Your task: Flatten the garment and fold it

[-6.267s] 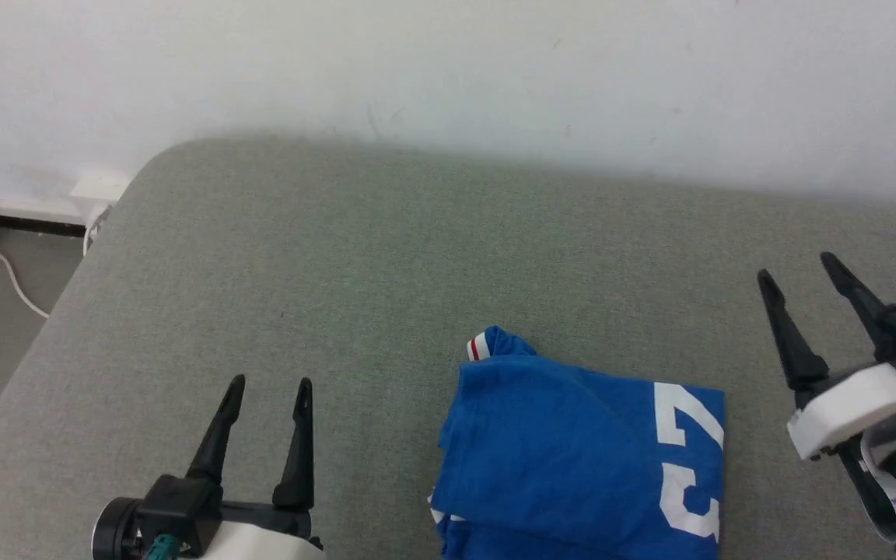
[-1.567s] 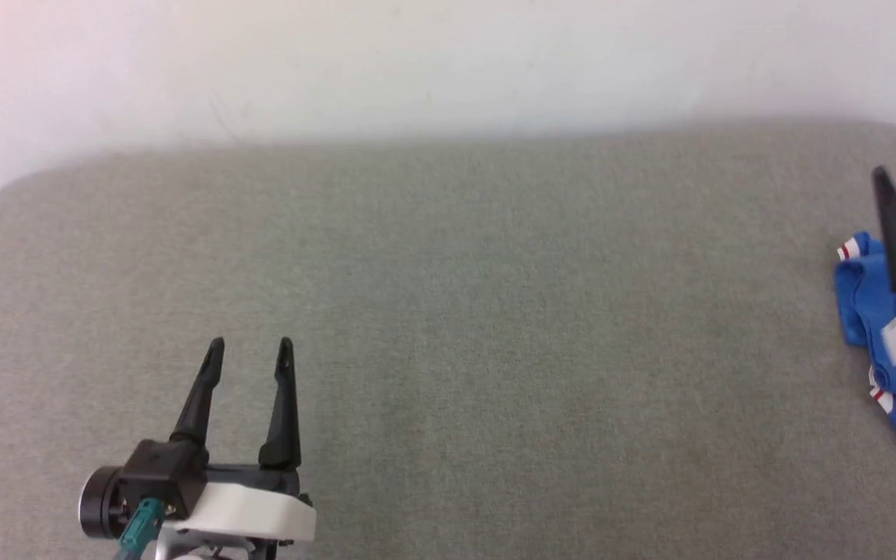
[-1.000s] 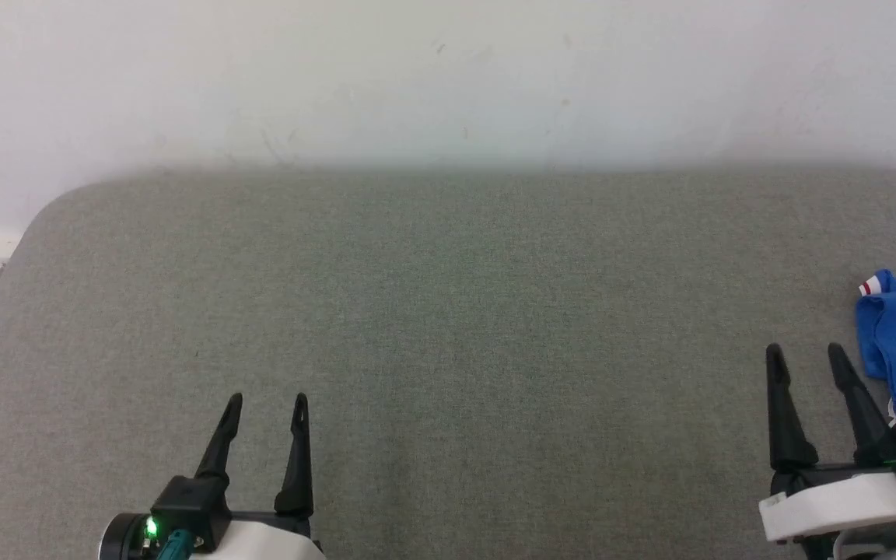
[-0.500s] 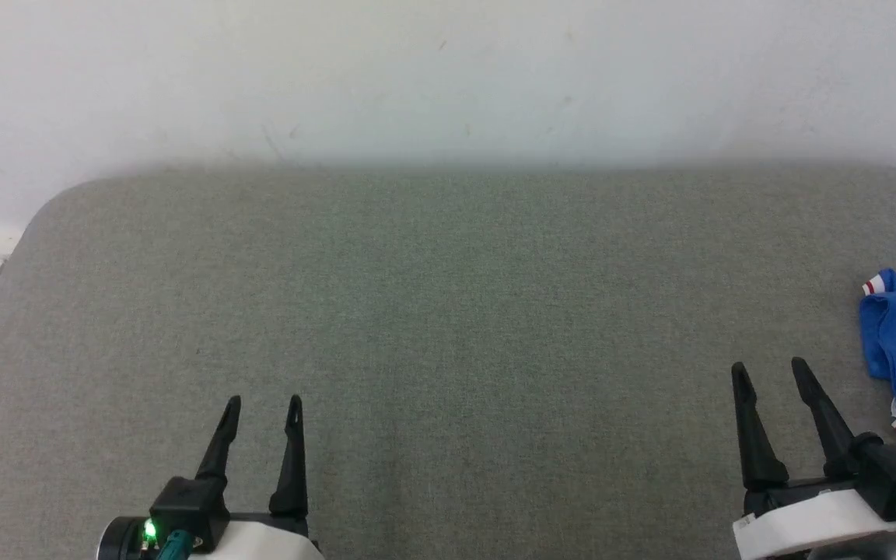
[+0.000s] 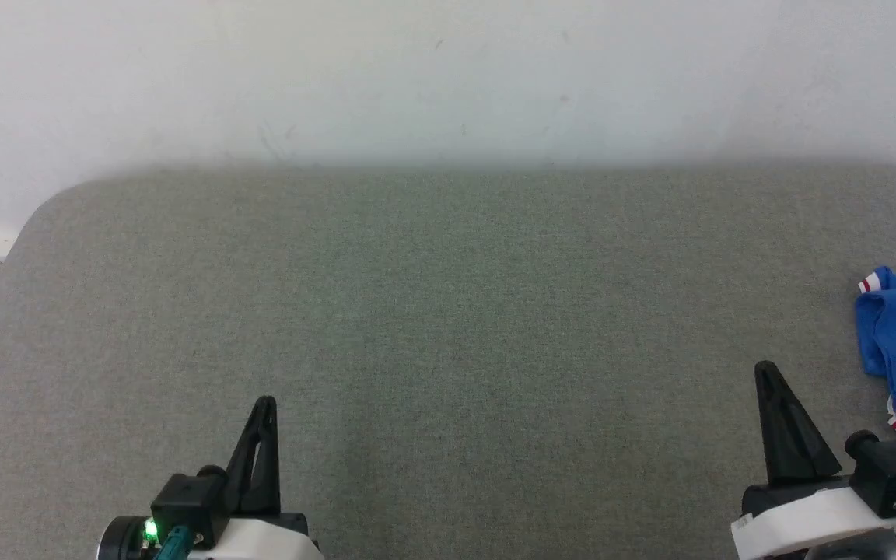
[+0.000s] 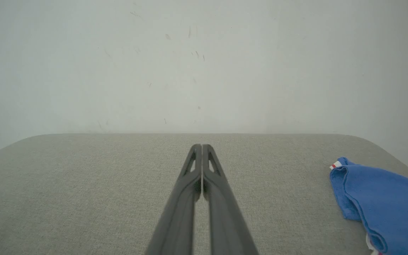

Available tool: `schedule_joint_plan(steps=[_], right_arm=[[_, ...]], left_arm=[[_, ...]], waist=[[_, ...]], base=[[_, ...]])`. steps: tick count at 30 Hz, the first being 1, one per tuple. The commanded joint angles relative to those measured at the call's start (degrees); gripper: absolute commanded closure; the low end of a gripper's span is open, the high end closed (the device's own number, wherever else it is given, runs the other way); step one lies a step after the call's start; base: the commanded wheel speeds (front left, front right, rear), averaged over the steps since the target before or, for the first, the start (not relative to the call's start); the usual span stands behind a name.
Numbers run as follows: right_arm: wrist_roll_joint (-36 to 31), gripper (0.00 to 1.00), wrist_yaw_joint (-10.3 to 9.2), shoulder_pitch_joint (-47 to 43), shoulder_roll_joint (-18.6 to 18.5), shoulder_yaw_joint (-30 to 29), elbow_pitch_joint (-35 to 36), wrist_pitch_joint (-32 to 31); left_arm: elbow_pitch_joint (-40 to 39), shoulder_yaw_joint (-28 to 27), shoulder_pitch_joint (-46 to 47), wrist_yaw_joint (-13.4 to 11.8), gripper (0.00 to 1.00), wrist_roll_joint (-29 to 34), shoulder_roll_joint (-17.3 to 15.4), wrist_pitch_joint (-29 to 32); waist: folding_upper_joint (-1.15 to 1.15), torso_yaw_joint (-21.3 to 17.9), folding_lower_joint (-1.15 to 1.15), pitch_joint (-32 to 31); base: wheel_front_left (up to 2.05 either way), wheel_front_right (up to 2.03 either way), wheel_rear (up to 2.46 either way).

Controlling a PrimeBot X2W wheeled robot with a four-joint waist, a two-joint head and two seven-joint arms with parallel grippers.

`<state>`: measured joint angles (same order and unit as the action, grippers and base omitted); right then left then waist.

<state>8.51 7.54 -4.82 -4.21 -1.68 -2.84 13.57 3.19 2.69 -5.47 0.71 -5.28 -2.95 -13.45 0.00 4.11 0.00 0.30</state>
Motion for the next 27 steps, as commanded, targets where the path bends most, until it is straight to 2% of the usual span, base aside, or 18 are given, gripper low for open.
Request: schedule_joint_plan(steps=[1,27], right_arm=[[-0.72,1.0,-0.01,0.46,0.13,0.07,0.22,-0.37],[-2.52,1.0,-0.02,1.47,0.41,0.44,0.83,-3.42]], left_arm=[[-0.23,-0.19,0.5,-0.07,1.0,0.52,0.01,0.27],[-0.91,-0.76,1.65,-0.22,1.0,1.61,0.02,3.31]], waist=[[0.0,-0.05,0.0,-0.01],[0.0,-0.99,0.0,-0.07]], base=[[0.0,0.0,0.0],[0.0,0.0,0.0]])
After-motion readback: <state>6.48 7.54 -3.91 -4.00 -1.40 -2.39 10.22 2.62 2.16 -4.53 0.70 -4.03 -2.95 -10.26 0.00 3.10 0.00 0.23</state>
